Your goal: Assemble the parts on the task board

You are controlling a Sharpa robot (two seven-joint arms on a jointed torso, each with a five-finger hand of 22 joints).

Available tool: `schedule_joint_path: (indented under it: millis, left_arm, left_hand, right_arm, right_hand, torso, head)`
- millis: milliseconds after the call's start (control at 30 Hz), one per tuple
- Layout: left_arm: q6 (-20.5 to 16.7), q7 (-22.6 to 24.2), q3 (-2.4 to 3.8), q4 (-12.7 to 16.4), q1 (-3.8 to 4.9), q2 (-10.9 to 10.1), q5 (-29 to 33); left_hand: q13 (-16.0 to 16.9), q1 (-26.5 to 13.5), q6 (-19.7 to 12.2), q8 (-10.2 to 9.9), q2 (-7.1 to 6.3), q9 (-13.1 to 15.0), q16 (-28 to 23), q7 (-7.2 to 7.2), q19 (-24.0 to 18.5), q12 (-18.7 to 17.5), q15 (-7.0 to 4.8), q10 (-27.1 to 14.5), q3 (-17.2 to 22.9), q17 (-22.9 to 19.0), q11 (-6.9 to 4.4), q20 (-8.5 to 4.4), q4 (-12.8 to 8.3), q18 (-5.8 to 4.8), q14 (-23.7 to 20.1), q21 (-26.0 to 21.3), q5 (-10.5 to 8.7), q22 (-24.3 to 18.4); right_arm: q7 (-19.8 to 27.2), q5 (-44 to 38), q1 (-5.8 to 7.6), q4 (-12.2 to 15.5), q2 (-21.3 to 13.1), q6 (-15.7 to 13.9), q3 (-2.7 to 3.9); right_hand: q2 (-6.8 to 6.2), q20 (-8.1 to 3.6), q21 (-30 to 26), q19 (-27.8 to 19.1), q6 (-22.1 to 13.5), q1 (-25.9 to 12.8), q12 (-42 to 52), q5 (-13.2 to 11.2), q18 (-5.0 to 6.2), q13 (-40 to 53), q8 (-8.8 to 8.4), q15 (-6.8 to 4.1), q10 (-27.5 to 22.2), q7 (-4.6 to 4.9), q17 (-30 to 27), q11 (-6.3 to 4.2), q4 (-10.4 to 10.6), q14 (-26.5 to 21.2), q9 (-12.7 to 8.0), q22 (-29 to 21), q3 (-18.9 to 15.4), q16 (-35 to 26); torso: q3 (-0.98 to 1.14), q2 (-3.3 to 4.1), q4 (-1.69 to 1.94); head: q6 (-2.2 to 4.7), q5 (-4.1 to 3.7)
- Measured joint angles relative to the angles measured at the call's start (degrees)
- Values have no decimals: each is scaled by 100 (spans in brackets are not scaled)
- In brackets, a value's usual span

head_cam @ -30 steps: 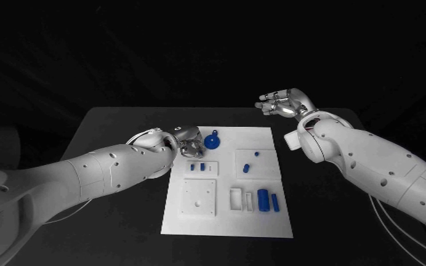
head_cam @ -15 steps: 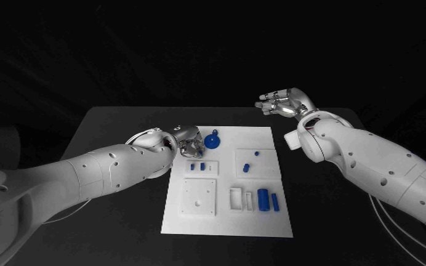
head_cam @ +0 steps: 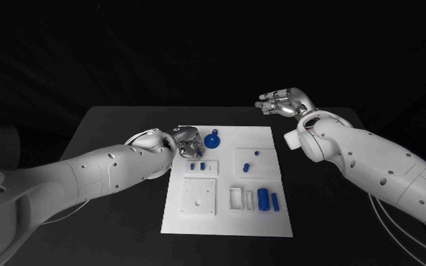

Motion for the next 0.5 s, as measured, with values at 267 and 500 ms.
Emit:
schedule_joint_path:
  millis: [267, 500]
  left_arm:
    - [-1, -10, -2, -13, 0, 12, -1]
    - [-4, -10, -8, -37, 1, 32, -1]
  left_hand:
    - [1, 0, 0, 0, 0, -1, 0, 0, 0, -5, 0, -1, -16, 6, 1, 0, -15, -5, 0, 0, 0, 0]
    - [8, 0, 0, 0, -1, -1, -8, 0, 0, -5, 0, -2, -16, 11, 1, 0, -15, -12, 0, -1, 0, -1]
  right_arm:
    - [0, 0, -2, -8, 14, 3, 0]
    - [0, 0, -3, -13, 19, 6, 0]
  right_hand:
    - [0, 0, 0, 0, 0, 0, 0, 0, 0, 0, 0, 0, 0, 0, 0, 0, 0, 0, 0, 0, 0, 0]
    - [0, 0, 0, 0, 0, 0, 0, 0, 0, 0, 0, 0, 0, 0, 0, 0, 0, 0, 0, 0, 0, 0]
  torso:
    - [3, 0, -2]
    - [6, 0, -7]
  head:
    - [-2, 6]
    - [3, 11]
